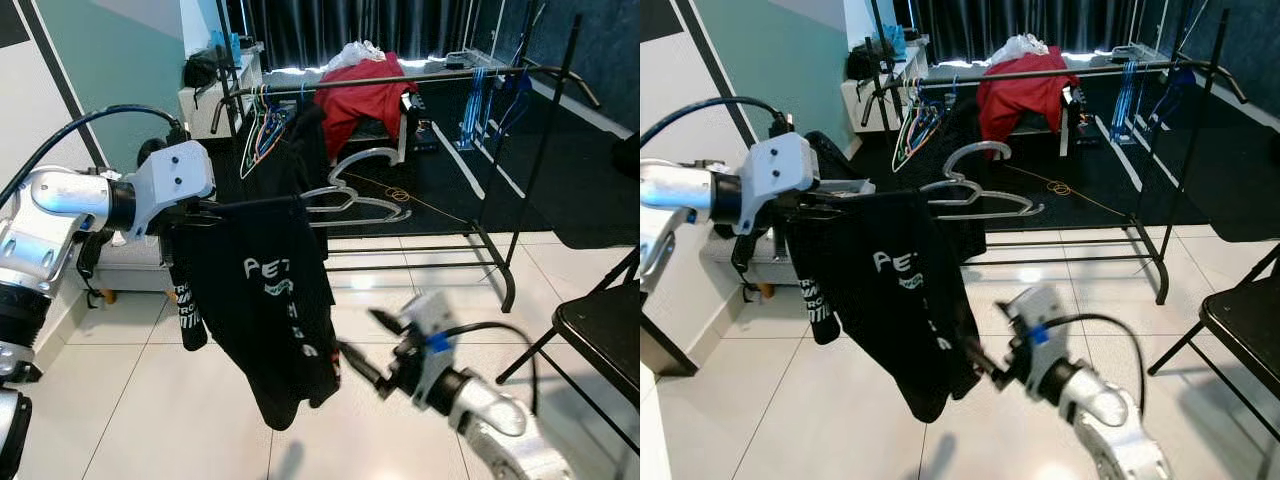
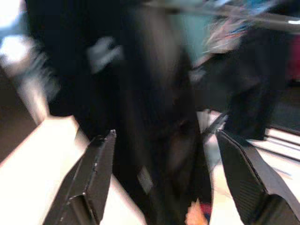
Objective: Hang hanger
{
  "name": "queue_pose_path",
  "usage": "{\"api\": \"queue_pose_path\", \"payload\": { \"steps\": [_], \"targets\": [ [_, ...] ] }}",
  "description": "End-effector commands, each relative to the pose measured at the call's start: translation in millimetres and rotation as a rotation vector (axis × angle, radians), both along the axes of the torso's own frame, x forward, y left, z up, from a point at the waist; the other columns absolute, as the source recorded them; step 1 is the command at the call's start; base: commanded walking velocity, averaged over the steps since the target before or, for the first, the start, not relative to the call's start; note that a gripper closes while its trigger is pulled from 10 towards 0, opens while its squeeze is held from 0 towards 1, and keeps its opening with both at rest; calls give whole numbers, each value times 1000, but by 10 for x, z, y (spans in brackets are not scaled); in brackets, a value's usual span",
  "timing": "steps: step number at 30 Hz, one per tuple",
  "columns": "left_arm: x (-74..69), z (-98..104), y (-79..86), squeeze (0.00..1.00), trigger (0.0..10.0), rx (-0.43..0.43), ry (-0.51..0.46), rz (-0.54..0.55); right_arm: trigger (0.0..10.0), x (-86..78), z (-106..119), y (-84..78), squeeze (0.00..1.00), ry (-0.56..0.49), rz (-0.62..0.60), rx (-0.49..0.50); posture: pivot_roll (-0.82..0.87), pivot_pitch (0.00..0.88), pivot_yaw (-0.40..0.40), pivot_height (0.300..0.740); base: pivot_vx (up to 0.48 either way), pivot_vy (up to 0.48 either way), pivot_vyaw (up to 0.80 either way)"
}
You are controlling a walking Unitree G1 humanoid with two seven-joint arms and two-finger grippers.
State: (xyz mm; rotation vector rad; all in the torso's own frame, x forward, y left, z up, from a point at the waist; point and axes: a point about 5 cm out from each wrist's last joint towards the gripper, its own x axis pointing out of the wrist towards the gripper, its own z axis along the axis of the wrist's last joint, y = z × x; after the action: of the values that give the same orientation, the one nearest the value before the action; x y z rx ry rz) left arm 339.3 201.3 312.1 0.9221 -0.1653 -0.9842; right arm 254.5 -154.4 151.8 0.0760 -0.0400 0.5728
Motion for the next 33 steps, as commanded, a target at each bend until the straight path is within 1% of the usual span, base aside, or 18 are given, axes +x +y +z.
{"api": "queue_pose_path", "payload": {
  "steps": [1,3,4,5,6,7,8,9,10,11,12,14,19,20,24,25,26,33],
  "targets": [
    [-45,172,-2,0,10000,-53,-59,-41,10000,38,12,-225,0,-8,-135,43,-98,0,89,740,0,0,0],
    [-45,172,-2,0,10000,-53,-59,-41,10000,38,12,-225,0,-8,-135,43,-98,0,89,740,0,0,0],
    [-54,195,-11,0,10000,-61,-64,-51,10000,51,-15,-306,0,0,-182,24,-98,0,89,740,0,0,0],
    [-54,195,-11,0,10000,-61,-64,-51,10000,51,-15,-306,0,0,-182,24,-98,0,89,740,0,0,0],
    [-74,237,-32,0,10000,-75,-74,-73,10000,54,-123,-396,0,42,-217,-72,-97,0,87,740,0,0,0],
    [-74,237,-32,0,10000,-75,-74,-73,10000,54,-123,-396,0,42,-217,-72,-97,0,87,740,0,0,0],
    [-93,275,-53,0,10000,-90,-82,-92,10000,45,-220,-465,0,81,-231,-165,-96,0,85,740,0,0,0],
    [-93,275,-53,0,10000,-90,-82,-92,10000,45,-220,-465,0,81,-231,-165,-96,0,85,740,0,0,0],
    [-116,309,-81,0,10000,-100,-90,-111,10000,21,-288,-484,0,110,-204,-220,-96,0,84,740,0,0,0],
    [-116,309,-81,0,10000,-100,-90,-111,10000,21,-288,-484,0,110,-204,-220,-96,0,84,740,0,0,0],
    [-140,339,-112,0,10000,-111,-95,-131,10000,1,-336,-481,0,127,-166,-272,-94,0,83,740,0,0,0],
    [-140,339,-112,0,10000,-111,-95,-131,10000,1,-336,-481,0,127,-166,-272,-94,0,83,740,0,0,0],
    [-226,425,-202,0,10000,-128,-112,-182,10000,22,-313,-366,0,102,-38,-318,-88,0,85,740,0,0,0],
    [-226,425,-202,0,10000,-128,-112,-182,10000,22,-313,-366,0,102,-38,-318,-88,0,85,740,0,0,0],
    [-253,457,-228,0,10000,-132,-117,-201,10000,2,-238,-209,0,52,101,-315,-83,0,85,740,0,0,0],
    [-253,457,-228,0,10000,-132,-117,-201,10000,2,-238,-209,0,52,101,-315,-83,0,85,740,0,0,0],
    [-260,461,-234,0,10000,-132,-116,-205,10000,-16,-204,-148,0,33,160,-309,-82,0,84,740,0,0,0],
    [-286,465,-256,0,10000,-140,-111,-212,10000,10,-159,-132,0,0,189,-353,-81,0,84,740,0,0,0]
  ]
}}
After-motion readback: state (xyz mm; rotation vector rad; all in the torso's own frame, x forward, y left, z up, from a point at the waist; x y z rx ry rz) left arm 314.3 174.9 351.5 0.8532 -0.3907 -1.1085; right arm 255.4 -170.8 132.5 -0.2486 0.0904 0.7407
